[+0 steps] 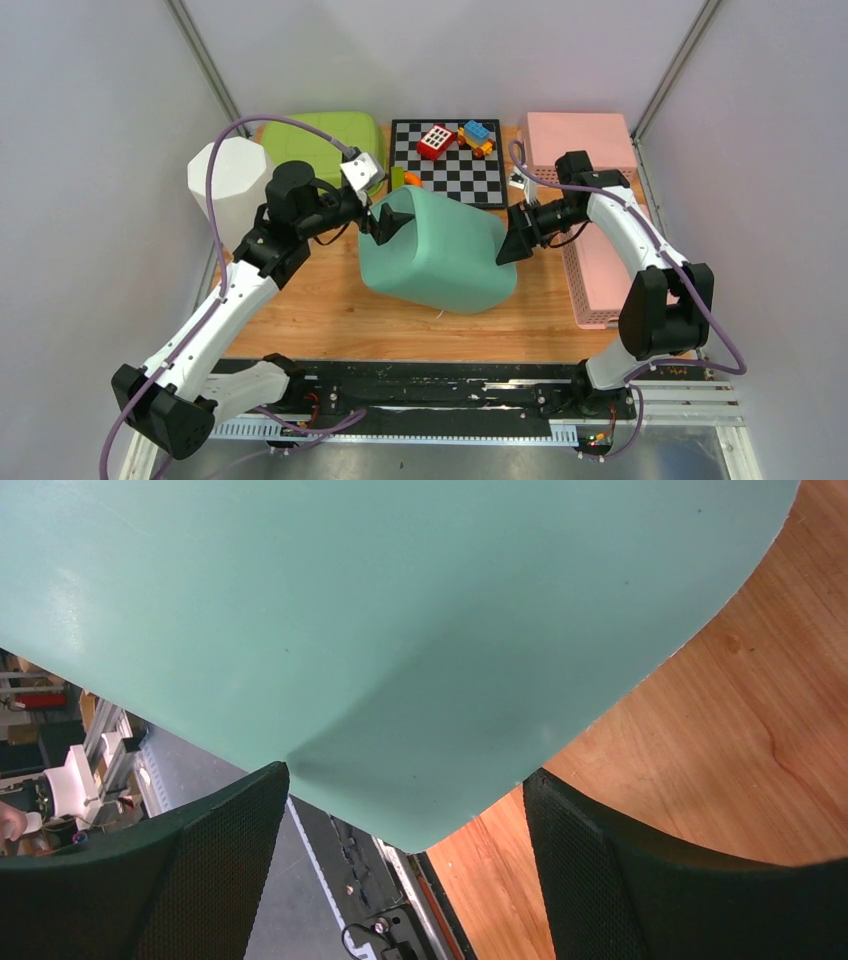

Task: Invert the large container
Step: Turn the container upside down at the center of the board.

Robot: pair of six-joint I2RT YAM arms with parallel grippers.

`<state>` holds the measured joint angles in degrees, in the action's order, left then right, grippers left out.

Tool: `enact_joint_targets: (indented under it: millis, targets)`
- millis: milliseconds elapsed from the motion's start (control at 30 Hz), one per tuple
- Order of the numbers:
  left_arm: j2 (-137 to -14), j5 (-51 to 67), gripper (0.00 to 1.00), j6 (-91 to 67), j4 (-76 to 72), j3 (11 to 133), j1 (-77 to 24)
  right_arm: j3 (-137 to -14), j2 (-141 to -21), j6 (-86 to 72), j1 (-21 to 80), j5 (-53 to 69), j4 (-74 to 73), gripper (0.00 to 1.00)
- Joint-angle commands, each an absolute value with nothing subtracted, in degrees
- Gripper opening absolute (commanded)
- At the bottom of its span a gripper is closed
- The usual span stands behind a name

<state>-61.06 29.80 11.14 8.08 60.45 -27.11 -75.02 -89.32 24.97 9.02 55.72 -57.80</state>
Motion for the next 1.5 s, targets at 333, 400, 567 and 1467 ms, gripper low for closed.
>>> enact_joint_targets:
  millis: [333,400,567,1467]
  targets:
    - [-66.6,33.3,1.0,9.0,10.6,61.9,-28.8,-74.4,-87.3,28.3,9.2,70.2,-58.1,0.88]
    - [-67.1,33.6,1.0,8.8,10.5,62.4,-29.0,-74.4,-87.1,28.5,9.1,70.0,-58.2,0.88]
    - [-68.2,34.0,1.0,7.5,9.6,62.9,-29.6,-74.4,-85.8,29.1,8.7,68.9,-58.1,0.88]
    - [-67.9,26.6,1.0,7.9,13.2,67.2,-31.2,-74.3,-83.0,30.5,7.9,67.1,-57.9,0.89]
